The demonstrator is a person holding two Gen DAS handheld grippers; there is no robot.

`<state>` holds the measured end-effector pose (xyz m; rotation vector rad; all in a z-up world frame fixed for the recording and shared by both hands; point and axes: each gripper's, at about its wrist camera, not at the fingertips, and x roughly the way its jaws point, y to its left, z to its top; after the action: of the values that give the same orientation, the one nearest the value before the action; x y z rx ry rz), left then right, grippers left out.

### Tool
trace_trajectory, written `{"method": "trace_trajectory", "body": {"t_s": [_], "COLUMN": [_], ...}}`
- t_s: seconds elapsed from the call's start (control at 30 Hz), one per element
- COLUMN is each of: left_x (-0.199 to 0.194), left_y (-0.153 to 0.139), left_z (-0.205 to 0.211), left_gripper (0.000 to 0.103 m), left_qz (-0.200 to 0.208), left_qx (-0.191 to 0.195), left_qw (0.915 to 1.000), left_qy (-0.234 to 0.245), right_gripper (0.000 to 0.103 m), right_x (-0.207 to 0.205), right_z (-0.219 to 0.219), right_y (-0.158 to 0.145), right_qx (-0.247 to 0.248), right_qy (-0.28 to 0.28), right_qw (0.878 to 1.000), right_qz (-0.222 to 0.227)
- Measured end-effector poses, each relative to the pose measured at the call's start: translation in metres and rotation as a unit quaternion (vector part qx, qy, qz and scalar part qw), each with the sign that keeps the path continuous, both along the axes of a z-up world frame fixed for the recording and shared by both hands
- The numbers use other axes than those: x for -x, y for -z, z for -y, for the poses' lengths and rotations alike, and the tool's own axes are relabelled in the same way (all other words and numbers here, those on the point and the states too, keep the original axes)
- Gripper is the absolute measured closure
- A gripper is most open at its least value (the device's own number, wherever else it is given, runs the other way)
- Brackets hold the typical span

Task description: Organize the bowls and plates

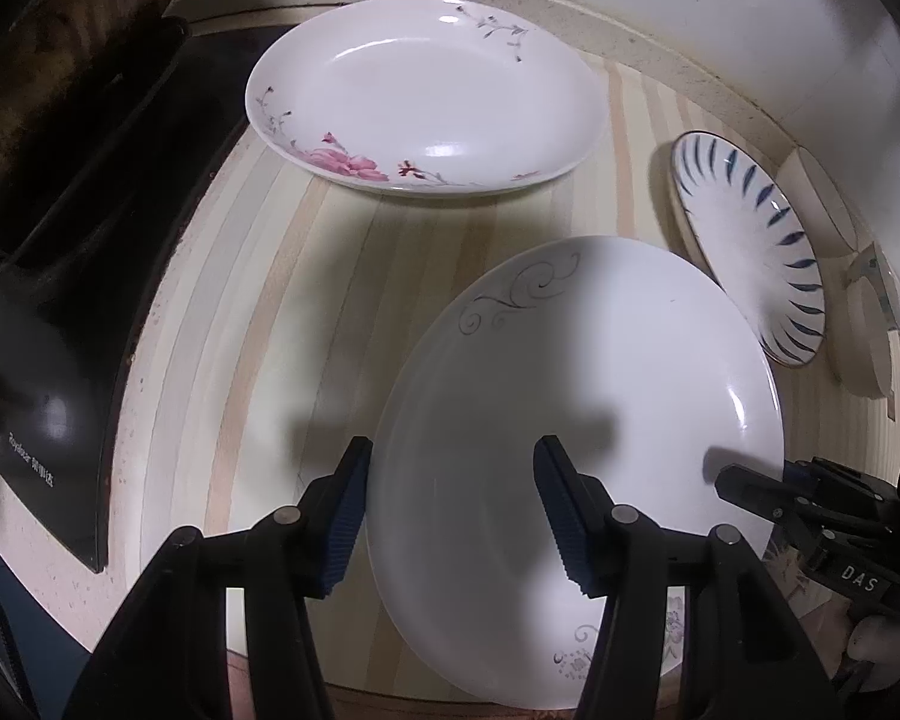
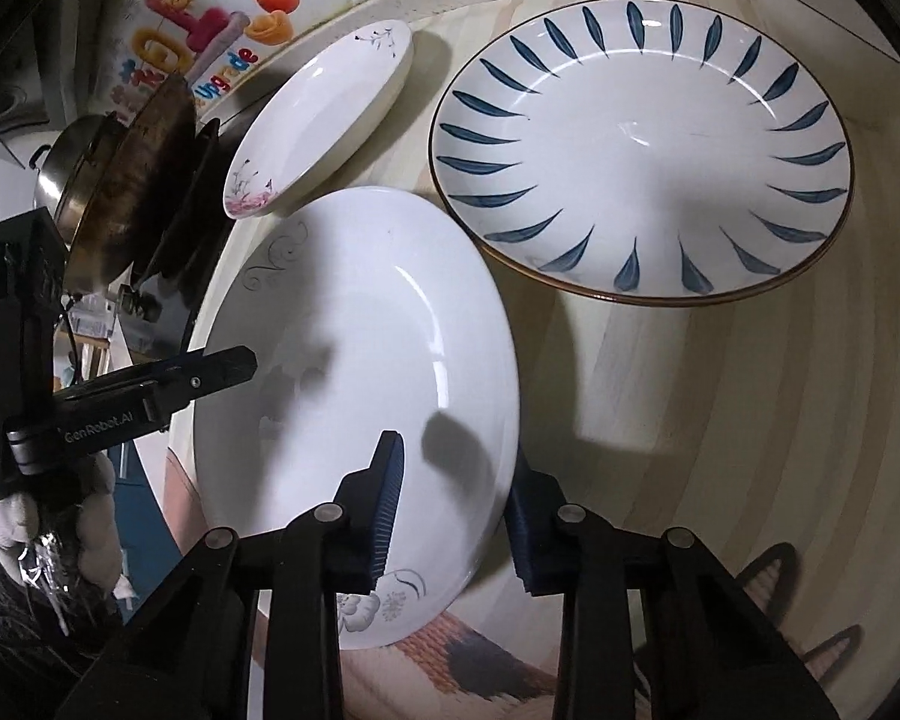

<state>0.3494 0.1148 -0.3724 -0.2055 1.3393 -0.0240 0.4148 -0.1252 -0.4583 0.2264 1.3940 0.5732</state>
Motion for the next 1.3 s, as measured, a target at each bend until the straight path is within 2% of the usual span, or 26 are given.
{"method": "trace_trajectory", "body": {"t_s": [0.2, 0.53, 0.73, 0.9, 1.07, 1.3], "left_x": [0.012, 0.032, 0.033, 0.034, 0.034, 0.037], "left_y": [-0.021, -0.044, -0.037, -0.022, -0.008, -0.001], "left_z": [0.018, 0.074, 0.118, 0.155, 0.176, 0.187], "left_gripper": [0.05, 0.05, 0.05, 0.05, 0.05, 0.05], "left_qz": [0.015, 0.031, 0.028, 0.017, 0.004, -0.005], "left_qx": [-0.002, 0.012, 0.03, 0.034, 0.033, 0.032], "left_qw": [0.9997, 0.9975, 0.994, 0.9904, 0.9877, 0.9862], "left_qy": [0.017, 0.063, 0.101, 0.133, 0.153, 0.163], "right_gripper": [0.069, 0.069, 0.069, 0.069, 0.069, 0.069], "right_x": [0.015, 0.053, 0.077, 0.091, 0.101, 0.105], "right_z": [0.015, 0.08, 0.133, 0.173, 0.202, 0.218], "right_y": [-0.009, -0.042, -0.054, -0.047, -0.037, -0.029], "right_qx": [-0.001, -0.006, 0.001, 0.017, 0.025, 0.029], "right_qy": [0.007, 0.049, 0.085, 0.114, 0.142, 0.159], "right_qw": [1.0, 0.999, 0.996, 0.993, 0.99, 0.987], "right_qz": [0.003, 0.009, 0.012, 0.003, -0.009, -0.016]}}
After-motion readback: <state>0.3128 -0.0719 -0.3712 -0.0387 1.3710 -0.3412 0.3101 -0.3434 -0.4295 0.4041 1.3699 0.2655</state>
